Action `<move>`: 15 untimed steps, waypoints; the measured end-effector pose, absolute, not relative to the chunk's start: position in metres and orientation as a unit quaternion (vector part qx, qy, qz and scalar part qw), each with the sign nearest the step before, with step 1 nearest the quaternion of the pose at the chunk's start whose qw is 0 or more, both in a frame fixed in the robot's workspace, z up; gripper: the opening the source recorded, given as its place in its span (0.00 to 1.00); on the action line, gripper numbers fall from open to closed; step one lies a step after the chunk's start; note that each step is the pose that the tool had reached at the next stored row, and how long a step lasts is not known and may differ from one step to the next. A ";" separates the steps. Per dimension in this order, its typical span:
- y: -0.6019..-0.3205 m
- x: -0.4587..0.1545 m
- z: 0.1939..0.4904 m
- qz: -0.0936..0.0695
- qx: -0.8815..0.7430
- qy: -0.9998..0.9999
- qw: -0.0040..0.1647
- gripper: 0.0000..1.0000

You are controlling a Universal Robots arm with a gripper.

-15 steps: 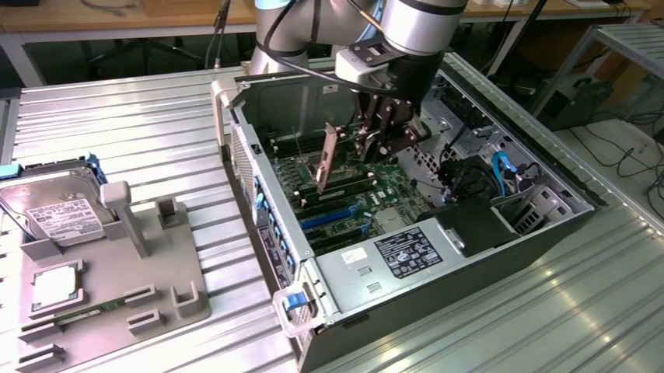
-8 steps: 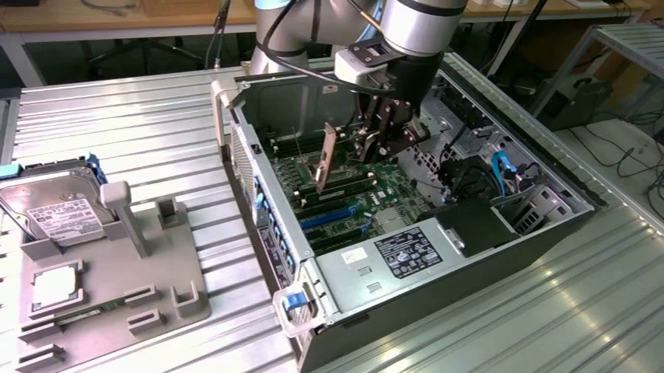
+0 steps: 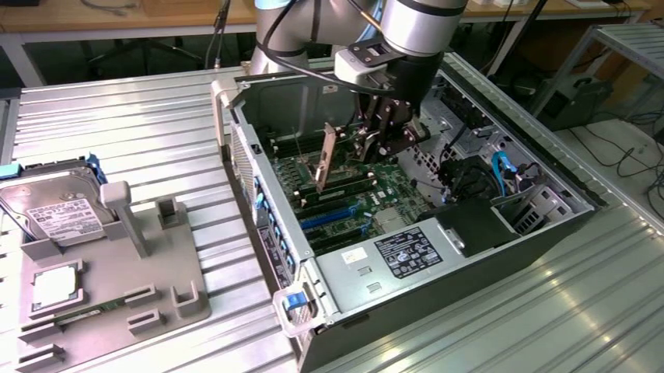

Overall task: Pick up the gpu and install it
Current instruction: 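Insert the gpu into the slot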

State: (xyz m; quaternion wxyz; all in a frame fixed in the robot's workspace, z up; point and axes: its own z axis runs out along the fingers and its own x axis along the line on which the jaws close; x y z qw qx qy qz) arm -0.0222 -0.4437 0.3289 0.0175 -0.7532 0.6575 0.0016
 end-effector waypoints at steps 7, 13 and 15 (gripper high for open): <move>-0.444 -0.022 0.326 0.006 -0.752 0.659 0.013 0.28; -0.444 -0.023 0.326 0.006 -0.752 0.659 0.013 0.28; -0.444 -0.023 0.324 0.007 -0.752 0.659 0.013 0.28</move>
